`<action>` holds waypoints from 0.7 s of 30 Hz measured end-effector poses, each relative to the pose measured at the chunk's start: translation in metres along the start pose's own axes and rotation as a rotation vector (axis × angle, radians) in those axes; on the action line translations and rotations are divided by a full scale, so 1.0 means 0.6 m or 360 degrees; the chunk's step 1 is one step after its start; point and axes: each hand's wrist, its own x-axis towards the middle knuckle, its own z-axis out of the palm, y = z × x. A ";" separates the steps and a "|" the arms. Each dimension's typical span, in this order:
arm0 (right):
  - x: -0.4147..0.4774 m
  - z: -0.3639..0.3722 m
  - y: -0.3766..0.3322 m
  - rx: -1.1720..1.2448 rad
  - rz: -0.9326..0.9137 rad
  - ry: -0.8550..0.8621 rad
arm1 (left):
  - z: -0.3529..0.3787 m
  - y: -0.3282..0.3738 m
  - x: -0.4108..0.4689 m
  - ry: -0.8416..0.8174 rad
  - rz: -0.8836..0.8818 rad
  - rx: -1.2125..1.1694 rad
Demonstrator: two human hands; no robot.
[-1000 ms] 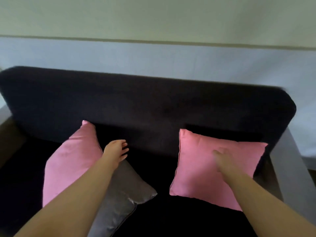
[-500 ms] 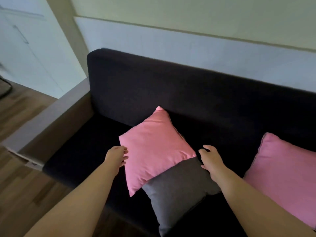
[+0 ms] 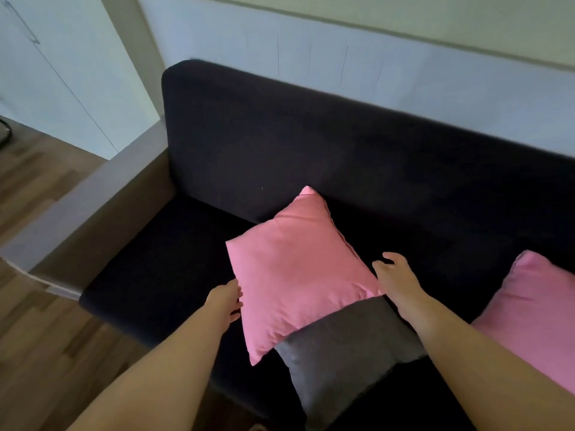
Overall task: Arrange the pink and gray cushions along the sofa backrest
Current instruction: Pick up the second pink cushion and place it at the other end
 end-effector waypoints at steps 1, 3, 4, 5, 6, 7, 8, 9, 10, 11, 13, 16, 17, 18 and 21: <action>0.015 0.005 -0.007 -0.0019 0.0005 -0.0020 | 0.002 0.011 0.008 0.0010 0.0011 -0.0050; 0.048 0.018 -0.017 -0.0071 0.0029 -0.0065 | 0.005 0.037 0.026 0.0055 0.0029 -0.0105; 0.062 0.024 -0.019 -0.0116 0.0040 -0.0087 | 0.008 0.048 0.032 0.0060 0.0037 -0.0091; 0.076 0.030 -0.021 -0.0163 0.0054 -0.0101 | 0.011 0.058 0.040 0.0059 0.0046 -0.0063; 0.088 0.035 -0.024 -0.0206 0.0078 -0.0114 | 0.012 0.066 0.048 0.0058 0.0049 -0.0026; 0.098 0.044 -0.027 -0.0254 0.0102 -0.0134 | 0.011 0.070 0.060 0.0060 0.0048 0.0006; 0.106 0.051 -0.029 -0.0298 0.0117 -0.0158 | 0.008 0.069 0.070 0.0060 0.0024 0.0042; 0.113 0.058 -0.031 -0.0329 0.0130 -0.0177 | 0.006 0.064 0.085 0.0075 -0.0017 0.0081; 0.122 0.068 -0.033 -0.0344 0.0154 -0.0186 | 0.005 0.058 0.101 0.0083 -0.0083 0.0120; 0.128 0.076 -0.032 -0.0353 0.0172 -0.0194 | 0.005 0.049 0.122 0.0088 -0.0149 0.0141; 0.146 0.094 -0.030 -0.0379 0.0210 -0.0181 | 0.012 0.033 0.155 0.0062 -0.0275 0.0196; 0.154 0.117 -0.028 -0.0404 0.0273 -0.0190 | 0.024 0.017 0.188 -0.0071 -0.0355 0.0199; 0.160 0.131 -0.032 -0.0414 0.0304 -0.0171 | 0.026 0.013 0.210 -0.0134 -0.0396 0.0118; 0.166 0.146 -0.037 -0.0419 0.0321 -0.0155 | 0.024 0.015 0.224 -0.0199 -0.0454 0.0031; 0.152 0.183 -0.075 -0.0375 0.0226 -0.0156 | 0.010 0.032 0.247 -0.0403 -0.0522 -0.0156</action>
